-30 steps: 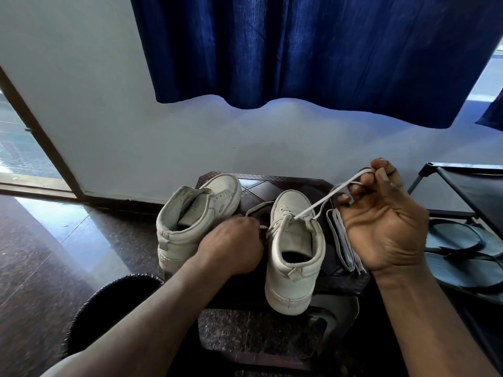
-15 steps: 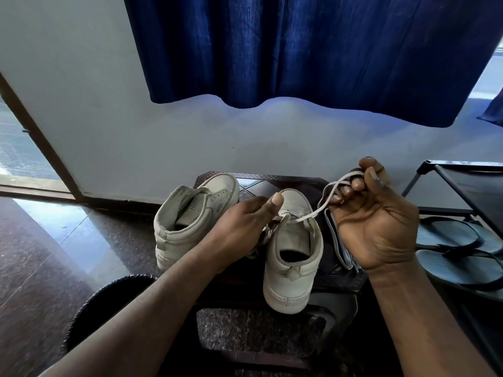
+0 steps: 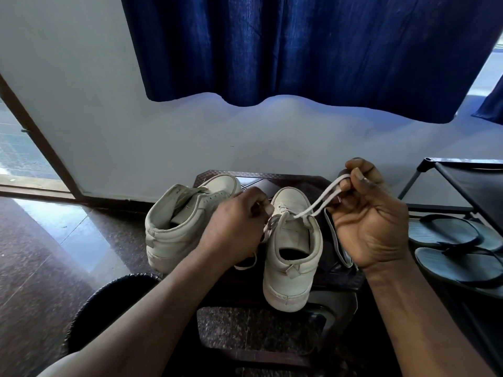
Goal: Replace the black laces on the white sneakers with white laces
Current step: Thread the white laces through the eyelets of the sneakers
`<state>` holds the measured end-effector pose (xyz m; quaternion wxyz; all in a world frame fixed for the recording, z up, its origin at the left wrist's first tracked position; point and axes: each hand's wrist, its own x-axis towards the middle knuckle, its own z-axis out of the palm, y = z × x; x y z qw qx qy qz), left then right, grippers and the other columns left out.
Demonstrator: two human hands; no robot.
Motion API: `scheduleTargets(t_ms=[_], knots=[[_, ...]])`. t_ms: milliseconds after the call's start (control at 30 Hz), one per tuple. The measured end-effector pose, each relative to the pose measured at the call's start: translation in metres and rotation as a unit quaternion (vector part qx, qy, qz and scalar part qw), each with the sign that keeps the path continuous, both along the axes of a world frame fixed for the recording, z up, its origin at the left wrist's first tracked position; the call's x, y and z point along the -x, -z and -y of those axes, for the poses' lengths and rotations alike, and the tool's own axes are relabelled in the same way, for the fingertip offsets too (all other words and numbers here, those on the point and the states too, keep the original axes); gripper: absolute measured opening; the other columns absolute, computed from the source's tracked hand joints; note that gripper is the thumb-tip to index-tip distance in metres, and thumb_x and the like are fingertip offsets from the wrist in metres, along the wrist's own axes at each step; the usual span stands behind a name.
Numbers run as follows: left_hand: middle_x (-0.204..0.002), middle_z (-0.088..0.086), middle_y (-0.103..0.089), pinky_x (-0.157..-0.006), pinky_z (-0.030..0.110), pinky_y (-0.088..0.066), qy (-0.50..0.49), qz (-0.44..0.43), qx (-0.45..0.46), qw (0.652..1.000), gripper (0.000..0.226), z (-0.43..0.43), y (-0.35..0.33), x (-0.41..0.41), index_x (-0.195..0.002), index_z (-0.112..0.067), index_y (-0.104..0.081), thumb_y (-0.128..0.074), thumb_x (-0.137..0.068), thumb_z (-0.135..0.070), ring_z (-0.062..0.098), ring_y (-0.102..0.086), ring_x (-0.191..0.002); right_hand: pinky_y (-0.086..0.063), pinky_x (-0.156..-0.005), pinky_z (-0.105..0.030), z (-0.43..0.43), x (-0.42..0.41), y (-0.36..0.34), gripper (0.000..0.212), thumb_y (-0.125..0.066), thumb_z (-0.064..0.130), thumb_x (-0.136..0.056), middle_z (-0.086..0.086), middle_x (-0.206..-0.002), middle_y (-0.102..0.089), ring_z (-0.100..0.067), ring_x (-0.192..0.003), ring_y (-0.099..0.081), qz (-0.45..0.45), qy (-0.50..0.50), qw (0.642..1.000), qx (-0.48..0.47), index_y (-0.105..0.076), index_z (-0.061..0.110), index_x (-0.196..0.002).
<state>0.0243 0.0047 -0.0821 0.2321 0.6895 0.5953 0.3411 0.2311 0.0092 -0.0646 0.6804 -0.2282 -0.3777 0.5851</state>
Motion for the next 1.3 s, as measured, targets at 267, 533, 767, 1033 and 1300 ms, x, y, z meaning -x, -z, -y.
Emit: scheduleTargets(t_ms=[267, 533, 767, 1033, 1300], knots=[[-0.071, -0.011, -0.063, -0.054, 0.016, -0.037, 0.051, 0.042, 0.093, 0.993, 0.014, 0.0, 0.001, -0.007, -0.091, -0.019, -0.066, -0.062, -0.103, -0.026, -0.001, -0.053, -0.058, -0.042, -0.062, -0.021, -0.003, 0.009, 0.006, 0.014, -0.06, 0.01, -0.087, 0.002, -0.069, -0.059, -0.009, -0.068, -0.055, 0.026, 0.017, 0.999, 0.007, -0.072, 0.016, -0.09], [-0.104, 0.001, -0.069, -0.076, 0.029, -0.048, 0.019, -0.158, 0.072, 0.985, 0.011, 0.005, 0.001, 0.004, -0.093, -0.024, -0.065, -0.055, -0.095, -0.019, 0.021, -0.066, -0.097, -0.036, -0.069, -0.025, -0.012, 0.01, 0.021, 0.01, -0.066, 0.014, -0.085, 0.001, -0.078, -0.064, -0.009, -0.075, -0.056, 0.134, 0.036, 0.99, 0.019, -0.071, 0.017, -0.093], [-0.064, -0.02, -0.058, -0.054, 0.015, -0.037, 0.084, 0.078, 0.079, 0.99, 0.014, -0.001, 0.004, -0.001, -0.089, -0.027, -0.065, -0.064, -0.102, -0.031, -0.003, -0.048, -0.053, -0.042, -0.077, -0.031, -0.01, 0.011, 0.025, 0.013, -0.068, 0.017, -0.086, -0.007, -0.085, -0.065, -0.016, -0.08, -0.059, 0.191, 0.012, 0.982, 0.011, -0.074, 0.019, -0.097], [-0.077, -0.008, -0.068, -0.067, 0.033, -0.049, 0.032, 0.071, 0.102, 0.992, 0.032, -0.003, 0.001, -0.006, -0.092, -0.028, -0.064, -0.061, -0.096, -0.059, 0.01, -0.057, -0.067, -0.047, -0.08, -0.035, -0.009, 0.014, 0.025, 0.016, -0.07, 0.015, -0.084, -0.011, -0.094, -0.064, -0.02, -0.084, -0.059, 0.202, 0.02, 0.979, 0.018, -0.074, 0.017, -0.099], [-0.101, 0.007, -0.073, -0.073, 0.034, -0.05, -0.027, -0.186, 0.093, 0.978, 0.017, 0.002, 0.0, 0.001, -0.101, -0.015, -0.069, -0.058, -0.093, -0.026, 0.029, -0.067, -0.094, -0.05, -0.074, -0.026, -0.009, 0.014, 0.026, 0.018, -0.067, 0.008, -0.084, -0.01, -0.081, -0.063, -0.014, -0.074, -0.062, 0.206, 0.021, 0.978, 0.007, -0.073, 0.015, -0.099]])
